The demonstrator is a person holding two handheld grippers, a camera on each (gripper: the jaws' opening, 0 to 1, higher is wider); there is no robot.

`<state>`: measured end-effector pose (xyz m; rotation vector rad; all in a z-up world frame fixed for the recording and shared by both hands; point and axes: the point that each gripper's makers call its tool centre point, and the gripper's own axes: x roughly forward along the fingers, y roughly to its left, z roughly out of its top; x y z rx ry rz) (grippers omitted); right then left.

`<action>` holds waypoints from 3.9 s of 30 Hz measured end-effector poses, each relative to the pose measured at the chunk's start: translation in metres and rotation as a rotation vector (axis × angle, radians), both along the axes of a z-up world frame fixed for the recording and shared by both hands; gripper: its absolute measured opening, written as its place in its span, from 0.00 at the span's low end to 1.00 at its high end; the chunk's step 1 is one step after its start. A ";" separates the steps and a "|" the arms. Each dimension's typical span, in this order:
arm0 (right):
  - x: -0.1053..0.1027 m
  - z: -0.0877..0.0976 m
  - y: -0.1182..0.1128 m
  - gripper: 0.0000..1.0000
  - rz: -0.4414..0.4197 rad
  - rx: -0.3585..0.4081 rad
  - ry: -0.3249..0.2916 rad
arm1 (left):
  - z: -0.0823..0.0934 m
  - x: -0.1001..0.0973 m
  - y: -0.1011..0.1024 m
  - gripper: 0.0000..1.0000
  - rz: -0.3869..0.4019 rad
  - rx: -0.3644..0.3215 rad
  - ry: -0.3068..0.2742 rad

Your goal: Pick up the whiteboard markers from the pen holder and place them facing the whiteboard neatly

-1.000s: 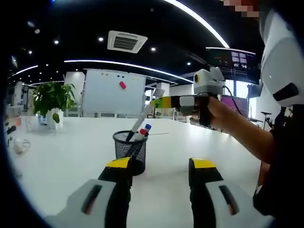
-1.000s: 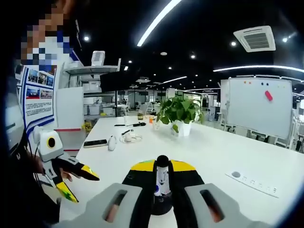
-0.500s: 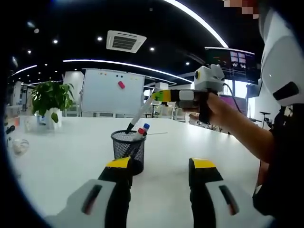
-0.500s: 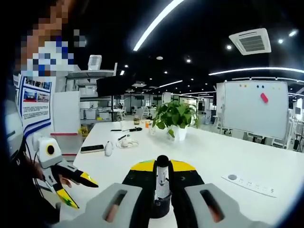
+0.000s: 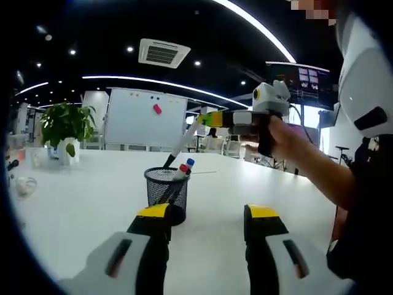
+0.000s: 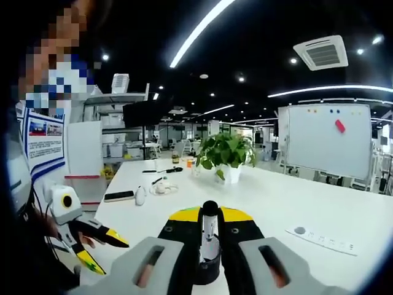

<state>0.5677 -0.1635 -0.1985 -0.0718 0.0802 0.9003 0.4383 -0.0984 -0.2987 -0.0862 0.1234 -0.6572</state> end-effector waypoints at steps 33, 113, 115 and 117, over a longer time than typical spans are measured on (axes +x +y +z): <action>0.013 0.000 -0.023 0.13 -0.119 -0.039 -0.044 | -0.008 0.000 0.003 0.48 0.010 0.002 0.016; 0.020 -0.001 -0.081 0.13 -0.309 -0.071 -0.060 | -0.015 0.007 -0.014 0.50 -0.048 -0.015 0.051; 0.020 -0.006 -0.083 0.13 -0.315 -0.085 -0.051 | -0.017 0.007 -0.016 0.50 -0.053 -0.008 0.062; 0.022 -0.008 -0.086 0.13 -0.324 -0.080 -0.044 | -0.018 0.007 -0.018 0.50 -0.060 0.001 0.063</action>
